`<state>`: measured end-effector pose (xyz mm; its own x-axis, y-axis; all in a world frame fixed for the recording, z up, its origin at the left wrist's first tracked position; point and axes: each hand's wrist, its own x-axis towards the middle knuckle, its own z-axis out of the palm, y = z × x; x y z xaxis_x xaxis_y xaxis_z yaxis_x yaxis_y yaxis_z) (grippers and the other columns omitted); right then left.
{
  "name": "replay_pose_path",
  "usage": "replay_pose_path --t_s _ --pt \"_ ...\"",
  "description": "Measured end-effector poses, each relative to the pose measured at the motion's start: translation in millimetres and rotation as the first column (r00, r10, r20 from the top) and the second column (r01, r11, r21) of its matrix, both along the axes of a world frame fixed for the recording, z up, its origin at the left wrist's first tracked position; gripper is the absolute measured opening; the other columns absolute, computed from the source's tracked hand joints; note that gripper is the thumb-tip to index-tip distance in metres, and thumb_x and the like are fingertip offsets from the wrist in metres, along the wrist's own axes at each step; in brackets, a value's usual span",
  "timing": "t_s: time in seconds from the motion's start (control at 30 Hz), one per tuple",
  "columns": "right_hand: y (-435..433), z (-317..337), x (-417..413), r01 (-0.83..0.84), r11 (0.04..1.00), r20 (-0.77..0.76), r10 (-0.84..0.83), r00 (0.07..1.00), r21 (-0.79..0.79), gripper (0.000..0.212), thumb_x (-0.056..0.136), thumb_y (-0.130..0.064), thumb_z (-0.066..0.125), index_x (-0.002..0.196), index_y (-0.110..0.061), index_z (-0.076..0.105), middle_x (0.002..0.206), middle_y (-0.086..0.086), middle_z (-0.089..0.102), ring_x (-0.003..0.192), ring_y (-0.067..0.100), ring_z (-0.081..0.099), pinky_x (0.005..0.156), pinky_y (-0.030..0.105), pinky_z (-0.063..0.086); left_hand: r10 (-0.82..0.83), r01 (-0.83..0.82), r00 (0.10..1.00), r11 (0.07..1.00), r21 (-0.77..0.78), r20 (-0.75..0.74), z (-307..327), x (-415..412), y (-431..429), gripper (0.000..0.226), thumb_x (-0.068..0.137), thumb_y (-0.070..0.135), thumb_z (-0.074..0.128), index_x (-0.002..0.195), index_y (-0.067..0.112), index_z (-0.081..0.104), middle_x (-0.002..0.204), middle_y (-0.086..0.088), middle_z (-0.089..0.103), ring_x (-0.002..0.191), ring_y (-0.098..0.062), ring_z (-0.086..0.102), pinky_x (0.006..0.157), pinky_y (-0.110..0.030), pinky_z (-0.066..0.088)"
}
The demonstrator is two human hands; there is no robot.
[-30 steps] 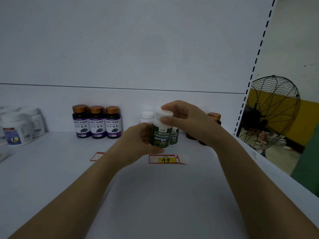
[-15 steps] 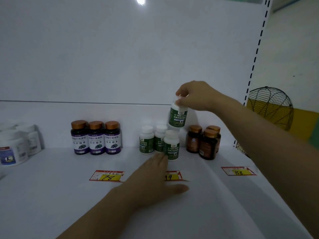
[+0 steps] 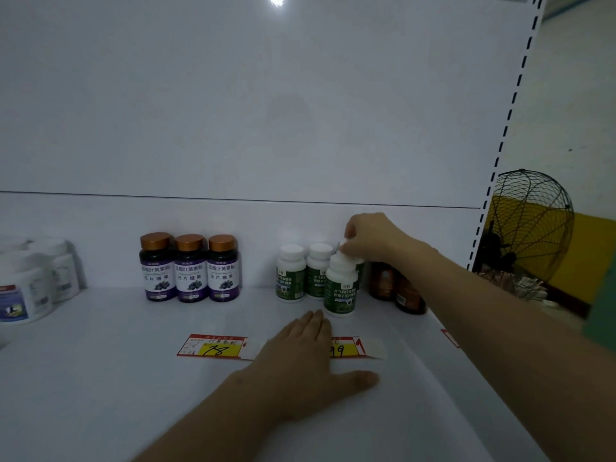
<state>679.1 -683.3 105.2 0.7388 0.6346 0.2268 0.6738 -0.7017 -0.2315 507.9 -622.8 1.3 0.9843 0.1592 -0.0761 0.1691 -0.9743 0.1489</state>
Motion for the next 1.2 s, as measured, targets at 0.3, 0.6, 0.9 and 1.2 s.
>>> replay_pose_path --t_s 0.3,0.6,0.9,1.2 --pt "3 -5 5 0.038 0.999 -0.036 -0.039 0.999 -0.022 0.029 0.089 -0.02 0.051 0.108 -0.001 0.064 0.11 0.014 0.065 0.083 0.017 0.05 0.053 0.021 0.034 -0.003 0.003 1.0 1.0 0.012 -0.011 0 1 0 0.106 0.075 0.084 0.021 0.151 0.016 -0.008 0.159 0.0 -0.012 0.146 -0.013 -0.009 0.115 -0.029 -0.004" --pt "2 -9 -4 0.024 0.998 0.035 -0.022 0.999 -0.061 0.039 0.099 -0.028 0.039 0.117 -0.002 0.061 0.119 0.012 0.063 0.108 0.025 0.057 0.088 0.029 0.045 0.001 -0.001 1.0 1.0 0.008 -0.005 0 1 -1 0.106 0.076 0.084 0.022 0.151 0.015 -0.007 0.159 -0.001 -0.011 0.146 -0.013 -0.009 0.116 -0.03 -0.003" --pt "-31 5 -26 -0.045 0.99 0.193 0.02 0.981 0.13 0.036 0.094 -0.016 0.045 0.11 0.01 0.063 0.11 0.024 0.066 0.104 0.036 0.06 0.088 0.042 0.05 0.016 -0.017 1.0 1.0 0.012 0.027 2 -2 -4 0.105 0.077 0.082 0.026 0.15 0.015 -0.01 0.158 0.0 -0.014 0.146 -0.012 -0.006 0.116 -0.029 -0.001" --pt "-107 18 -17 -0.054 0.987 0.158 0.029 0.987 0.153 0.034 0.092 -0.015 0.046 0.107 0.011 0.063 0.107 0.025 0.066 0.1 0.036 0.061 0.085 0.043 0.051 0.017 -0.037 0.996 0.972 0.232 0.086 19 -11 -20 0.116 0.057 0.084 -0.002 0.151 0.016 -0.006 0.159 0.002 -0.01 0.146 -0.011 -0.005 0.11 -0.022 -0.005"
